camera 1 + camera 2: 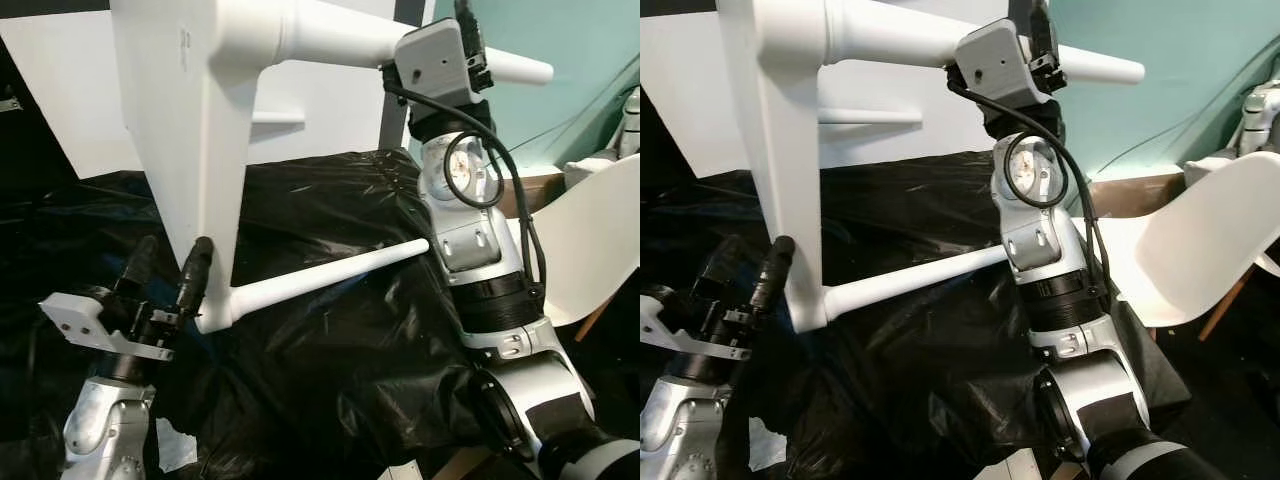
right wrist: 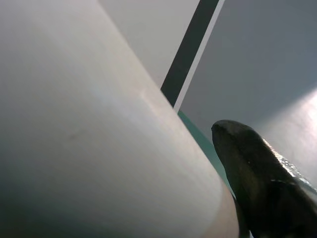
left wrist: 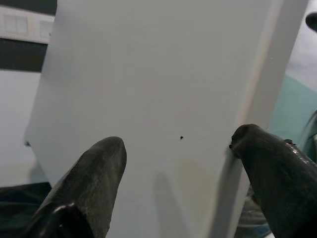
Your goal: Building children table
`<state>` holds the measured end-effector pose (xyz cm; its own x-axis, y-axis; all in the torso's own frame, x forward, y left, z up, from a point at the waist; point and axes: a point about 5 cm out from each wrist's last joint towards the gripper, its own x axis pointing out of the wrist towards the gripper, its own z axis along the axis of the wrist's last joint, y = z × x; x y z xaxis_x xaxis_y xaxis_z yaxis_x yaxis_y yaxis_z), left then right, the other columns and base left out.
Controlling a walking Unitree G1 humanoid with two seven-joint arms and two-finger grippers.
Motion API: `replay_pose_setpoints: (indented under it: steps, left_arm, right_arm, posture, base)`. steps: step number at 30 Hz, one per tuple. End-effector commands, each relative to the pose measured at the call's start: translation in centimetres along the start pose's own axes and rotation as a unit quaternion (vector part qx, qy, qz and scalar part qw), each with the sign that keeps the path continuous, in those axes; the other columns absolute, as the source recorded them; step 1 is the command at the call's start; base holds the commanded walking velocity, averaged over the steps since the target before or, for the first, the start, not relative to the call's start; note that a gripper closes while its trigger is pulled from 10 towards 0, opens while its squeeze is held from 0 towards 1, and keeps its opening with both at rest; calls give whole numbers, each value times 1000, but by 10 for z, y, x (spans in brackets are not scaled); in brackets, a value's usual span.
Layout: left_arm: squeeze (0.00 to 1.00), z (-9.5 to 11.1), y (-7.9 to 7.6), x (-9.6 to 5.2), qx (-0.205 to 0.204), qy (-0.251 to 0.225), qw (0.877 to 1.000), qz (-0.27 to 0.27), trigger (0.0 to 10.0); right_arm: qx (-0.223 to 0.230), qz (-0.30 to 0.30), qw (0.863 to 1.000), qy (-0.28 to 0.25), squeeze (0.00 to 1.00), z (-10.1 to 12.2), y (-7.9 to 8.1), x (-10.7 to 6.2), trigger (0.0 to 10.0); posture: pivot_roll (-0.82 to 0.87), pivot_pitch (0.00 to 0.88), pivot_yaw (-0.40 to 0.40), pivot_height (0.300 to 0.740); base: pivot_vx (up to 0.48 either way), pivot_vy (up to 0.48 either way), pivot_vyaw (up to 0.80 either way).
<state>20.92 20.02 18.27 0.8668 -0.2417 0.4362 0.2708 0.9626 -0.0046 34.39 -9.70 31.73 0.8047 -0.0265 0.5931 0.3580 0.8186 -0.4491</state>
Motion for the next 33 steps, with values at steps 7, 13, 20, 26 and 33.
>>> replay_pose_setpoints:
  steps: [7,13,20,26,33]
  left_arm:
    - [0,26,44,7,-52,-90,972,210,10000]
    - [0,18,72,-13,-57,-70,957,276,10000]
    - [0,2,71,-19,-45,-14,960,277,10000]
    - [0,-29,73,-24,-38,85,945,315,10000]
    - [0,-47,71,-33,-21,137,928,347,10000]
  right_arm:
    - [90,23,986,140,0,-51,10,-20,0]
    - [91,22,986,140,0,-51,10,-21,0]
    - [94,23,985,140,0,-50,10,-21,0]
    - [95,22,985,140,0,-50,10,-20,0]
    - [95,22,985,140,0,-51,9,-20,0]
  posture:
    - [-15,10,89,740]
    - [-11,8,95,740]
    - [-9,10,97,740]
    - [-12,8,98,740]
    - [-13,7,95,740]
  base:
    - [0,0,0]
    - [0,0,0]
    - [0,0,0]
    - [0,0,0]
    - [0,0,0]
